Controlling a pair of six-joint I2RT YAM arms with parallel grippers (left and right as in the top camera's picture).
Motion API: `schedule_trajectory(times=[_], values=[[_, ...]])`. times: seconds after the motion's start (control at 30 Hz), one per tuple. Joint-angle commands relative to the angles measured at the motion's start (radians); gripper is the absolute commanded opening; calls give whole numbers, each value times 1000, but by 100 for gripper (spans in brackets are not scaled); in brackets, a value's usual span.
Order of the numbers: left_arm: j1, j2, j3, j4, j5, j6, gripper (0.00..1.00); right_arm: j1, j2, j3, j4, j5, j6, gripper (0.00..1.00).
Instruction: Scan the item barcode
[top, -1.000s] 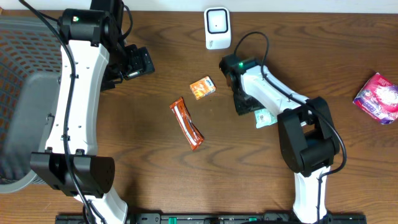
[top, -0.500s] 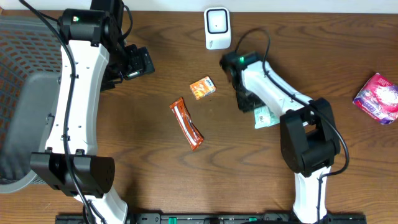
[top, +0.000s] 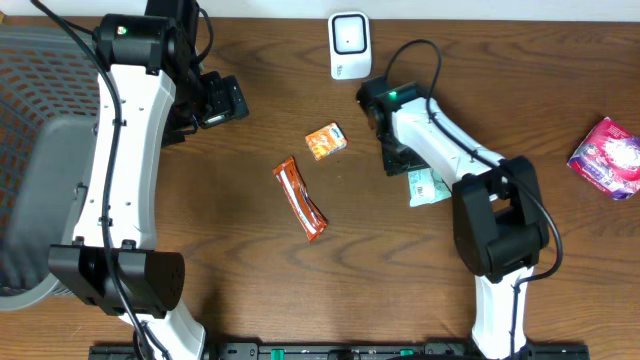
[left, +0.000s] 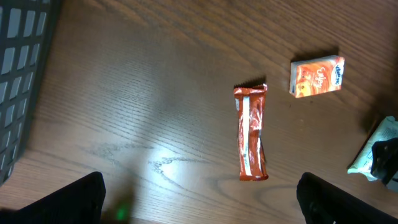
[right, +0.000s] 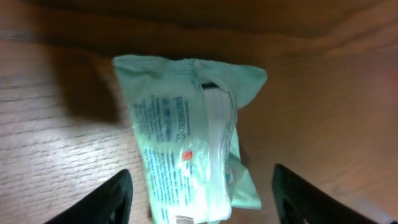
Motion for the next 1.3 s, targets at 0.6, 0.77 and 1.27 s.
schedule_trajectory(times=[0.6, 0.77, 1.27], values=[[3, 9, 2, -5, -6, -2, 98, -457, -13, -46, -17, -937, -530, 66], [3, 9, 2, -5, -6, -2, 98, -443, -13, -153, 126, -958, -510, 64], [3, 9, 2, -5, -6, -2, 98, -412, -34, -219, 247, -855, -393, 1]])
